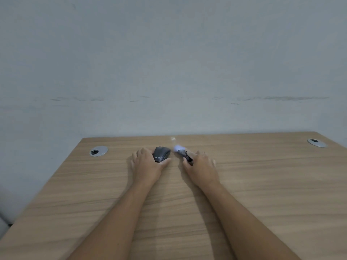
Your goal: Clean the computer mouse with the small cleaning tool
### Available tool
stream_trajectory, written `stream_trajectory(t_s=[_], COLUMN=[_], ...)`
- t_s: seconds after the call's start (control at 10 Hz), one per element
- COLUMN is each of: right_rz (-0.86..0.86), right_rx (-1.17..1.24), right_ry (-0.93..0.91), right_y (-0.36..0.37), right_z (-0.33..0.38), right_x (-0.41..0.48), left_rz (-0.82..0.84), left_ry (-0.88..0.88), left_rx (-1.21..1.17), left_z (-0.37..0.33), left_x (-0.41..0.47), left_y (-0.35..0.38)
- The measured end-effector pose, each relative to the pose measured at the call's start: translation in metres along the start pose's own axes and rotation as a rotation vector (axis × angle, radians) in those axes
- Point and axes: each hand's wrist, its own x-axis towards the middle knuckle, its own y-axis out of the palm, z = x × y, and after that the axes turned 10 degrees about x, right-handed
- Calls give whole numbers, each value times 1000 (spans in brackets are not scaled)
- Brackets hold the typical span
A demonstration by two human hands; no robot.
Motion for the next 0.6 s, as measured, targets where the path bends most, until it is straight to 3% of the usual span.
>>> stream_trajectory(t_s=[0.4,0.5,0.6], right_rz=[106,78,41], right_rx=[79,176,485], right_ry=[17,47,119], right_y=[-7,-8,-19], right_z=[-7,-12,-10], right_x=[-3,-10,-16], left_rz=[103,132,192], left_ry=[50,119,171], left_rx=[-15,61,182], left_z=[10,24,35], left_x=[-4,-3,-2], left_y=[-19,-16,-18])
